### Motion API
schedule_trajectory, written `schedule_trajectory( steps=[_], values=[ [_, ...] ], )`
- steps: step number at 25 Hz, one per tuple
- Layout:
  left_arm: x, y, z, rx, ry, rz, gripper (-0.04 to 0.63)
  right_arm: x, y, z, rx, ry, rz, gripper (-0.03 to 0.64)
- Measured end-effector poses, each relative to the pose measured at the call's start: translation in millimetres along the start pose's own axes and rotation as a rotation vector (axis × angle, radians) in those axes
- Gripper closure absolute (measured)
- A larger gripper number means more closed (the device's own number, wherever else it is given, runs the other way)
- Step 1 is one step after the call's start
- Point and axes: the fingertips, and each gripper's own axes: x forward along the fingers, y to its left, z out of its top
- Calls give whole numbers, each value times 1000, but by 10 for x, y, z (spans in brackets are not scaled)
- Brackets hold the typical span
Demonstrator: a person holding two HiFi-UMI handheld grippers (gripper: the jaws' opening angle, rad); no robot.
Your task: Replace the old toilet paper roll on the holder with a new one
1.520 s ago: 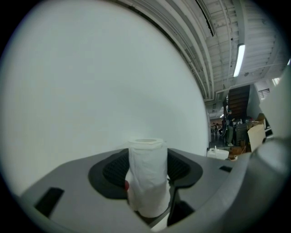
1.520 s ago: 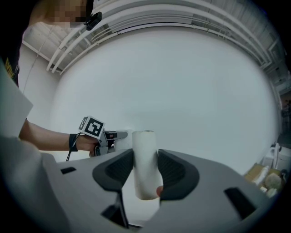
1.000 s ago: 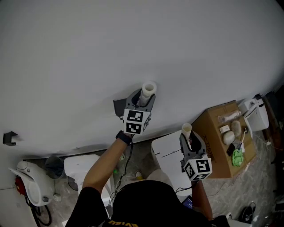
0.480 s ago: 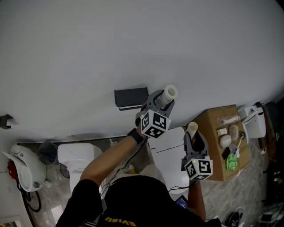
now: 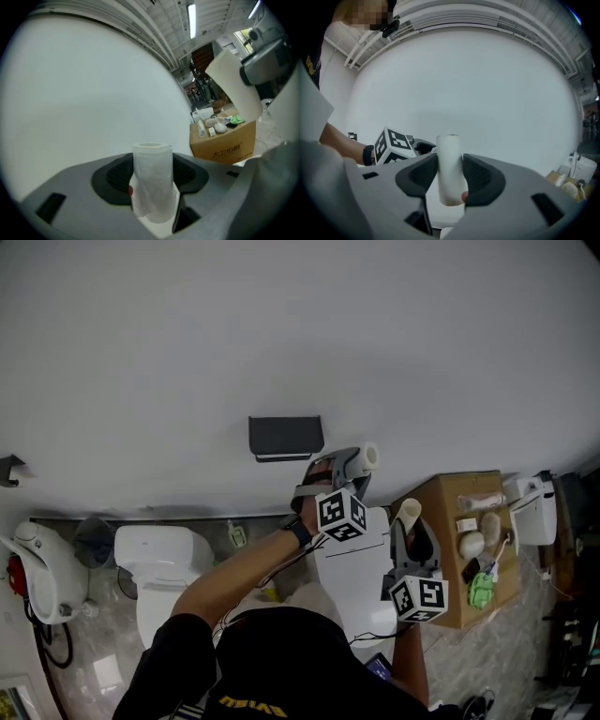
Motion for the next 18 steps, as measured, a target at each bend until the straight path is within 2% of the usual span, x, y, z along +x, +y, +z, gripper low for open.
schedule_trajectory(
  steps=[5, 9, 13, 18],
  values=[
    [67, 16, -275, 75, 72, 59, 353, -16, -43, -63, 3, 11, -15, 445],
    [67, 51, -404, 184, 108, 105, 353, -9, -18, -83, -2, 13, -14, 445],
    [82, 36, -522, 282, 145, 117, 353, 4, 18, -103, -3, 13, -7, 445],
    [163, -63, -733, 560, 229, 123, 354, -10, 1, -111, -9, 16, -12, 445]
  ],
)
